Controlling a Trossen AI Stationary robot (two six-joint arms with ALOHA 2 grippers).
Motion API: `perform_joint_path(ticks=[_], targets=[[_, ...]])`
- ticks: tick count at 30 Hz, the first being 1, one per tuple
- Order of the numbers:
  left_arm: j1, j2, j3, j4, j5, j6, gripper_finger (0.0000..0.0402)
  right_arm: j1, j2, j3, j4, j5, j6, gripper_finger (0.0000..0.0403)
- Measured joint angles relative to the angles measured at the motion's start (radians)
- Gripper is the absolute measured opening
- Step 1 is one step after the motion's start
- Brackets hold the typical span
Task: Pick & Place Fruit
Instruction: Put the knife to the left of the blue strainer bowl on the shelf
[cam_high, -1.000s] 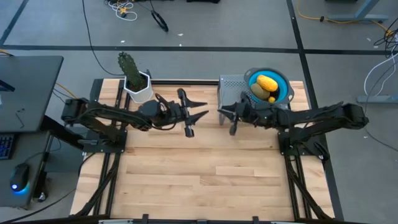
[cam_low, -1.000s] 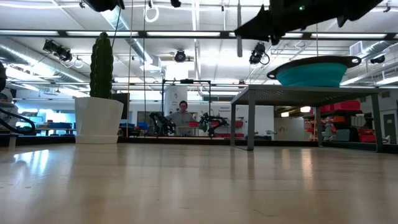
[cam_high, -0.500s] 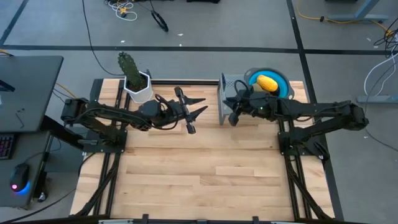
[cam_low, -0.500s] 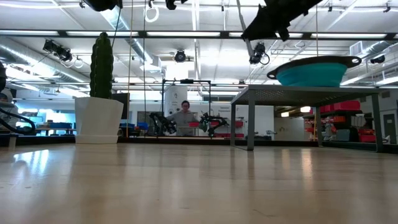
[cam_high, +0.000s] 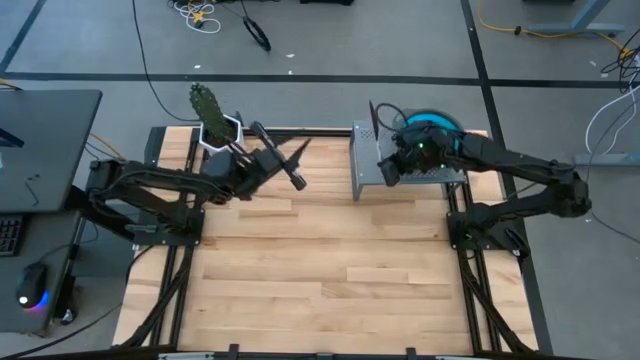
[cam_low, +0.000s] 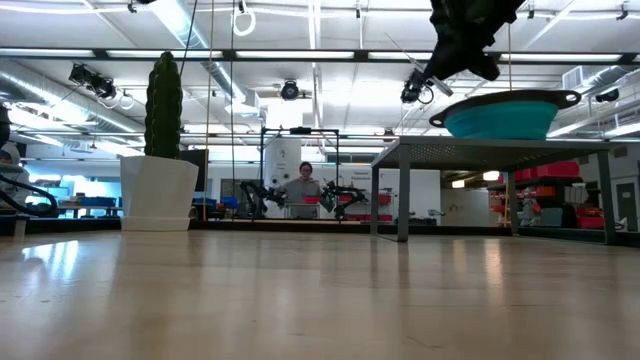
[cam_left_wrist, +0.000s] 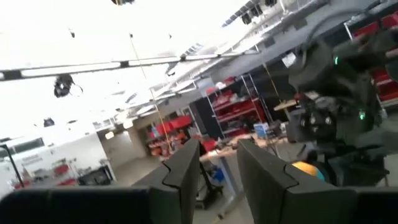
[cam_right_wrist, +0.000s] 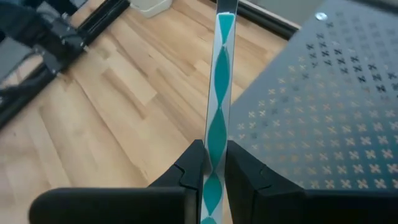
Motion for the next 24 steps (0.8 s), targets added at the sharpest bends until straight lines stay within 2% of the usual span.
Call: perform_joint_path(ticks=[4,11,17,24], targets=[[0.04,-0.042,0.001,-0.019,0.063,-0.004,0.0113,-0.064,0.002,0.0,0.003,-0.062,0.05,0.0045],[0.119,-0.045,0.001,-0.051,0.169,-0.021,0.0112,-0.131,0.063,0.001,0.02,-0.193,0.108,0.0046],[0.163,-0.051,0.0,-0.074,0.133,-0.019,0.0112,-0.159,0.127,0.03,-0.037,-0.256,0.136,0.0046],[0.173,-0.054,0.0,-0.089,0.178,-0.045,0.0112,-0.155,0.12,0.091,-0.064,-0.256,0.113,0.0047]])
